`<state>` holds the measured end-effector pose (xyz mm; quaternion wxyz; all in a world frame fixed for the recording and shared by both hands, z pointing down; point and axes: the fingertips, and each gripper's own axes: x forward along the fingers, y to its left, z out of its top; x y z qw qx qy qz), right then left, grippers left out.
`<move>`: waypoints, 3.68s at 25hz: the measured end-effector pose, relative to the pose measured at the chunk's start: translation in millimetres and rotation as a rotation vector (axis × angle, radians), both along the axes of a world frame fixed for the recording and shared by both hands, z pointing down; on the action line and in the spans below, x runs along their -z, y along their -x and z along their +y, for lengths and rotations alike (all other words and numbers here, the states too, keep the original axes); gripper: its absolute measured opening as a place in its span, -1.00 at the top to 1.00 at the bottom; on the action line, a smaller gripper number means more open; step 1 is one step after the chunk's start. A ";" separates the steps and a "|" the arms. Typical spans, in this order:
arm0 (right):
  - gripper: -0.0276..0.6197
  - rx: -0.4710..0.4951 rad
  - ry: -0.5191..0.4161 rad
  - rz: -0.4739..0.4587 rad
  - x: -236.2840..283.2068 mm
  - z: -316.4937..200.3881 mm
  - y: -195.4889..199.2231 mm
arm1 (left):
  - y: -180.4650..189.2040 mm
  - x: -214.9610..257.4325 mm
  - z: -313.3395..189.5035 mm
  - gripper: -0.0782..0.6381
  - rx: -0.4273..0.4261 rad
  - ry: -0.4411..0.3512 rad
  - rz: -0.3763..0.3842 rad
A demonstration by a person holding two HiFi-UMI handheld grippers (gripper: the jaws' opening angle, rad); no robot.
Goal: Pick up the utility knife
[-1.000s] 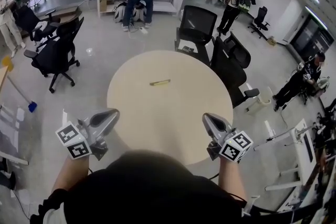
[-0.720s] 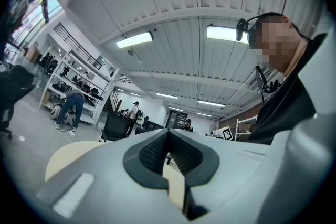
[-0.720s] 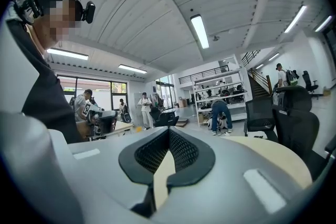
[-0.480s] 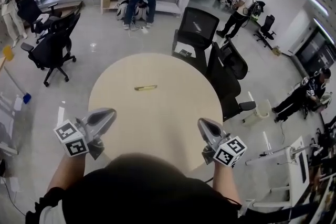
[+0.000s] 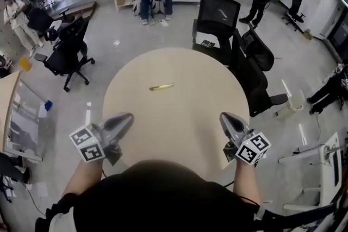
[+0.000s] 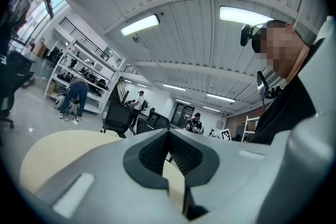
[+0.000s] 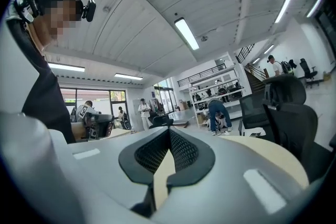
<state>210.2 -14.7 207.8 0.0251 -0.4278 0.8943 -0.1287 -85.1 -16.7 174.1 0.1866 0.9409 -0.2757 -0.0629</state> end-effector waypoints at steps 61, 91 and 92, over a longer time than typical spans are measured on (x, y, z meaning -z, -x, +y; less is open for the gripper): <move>0.87 0.112 0.304 0.024 -270.2 -349.3 -13.4 | -111.9 -412.8 -354.7 -0.01 -0.477 0.078 -1.066; 0.87 0.113 0.317 0.006 -301.6 -347.6 -17.2 | -126.0 -452.2 -349.6 0.46 -0.530 0.133 -1.091; 0.87 0.110 0.316 0.007 -300.5 -345.9 -19.1 | -127.6 -449.7 -349.8 0.46 -0.523 0.130 -1.083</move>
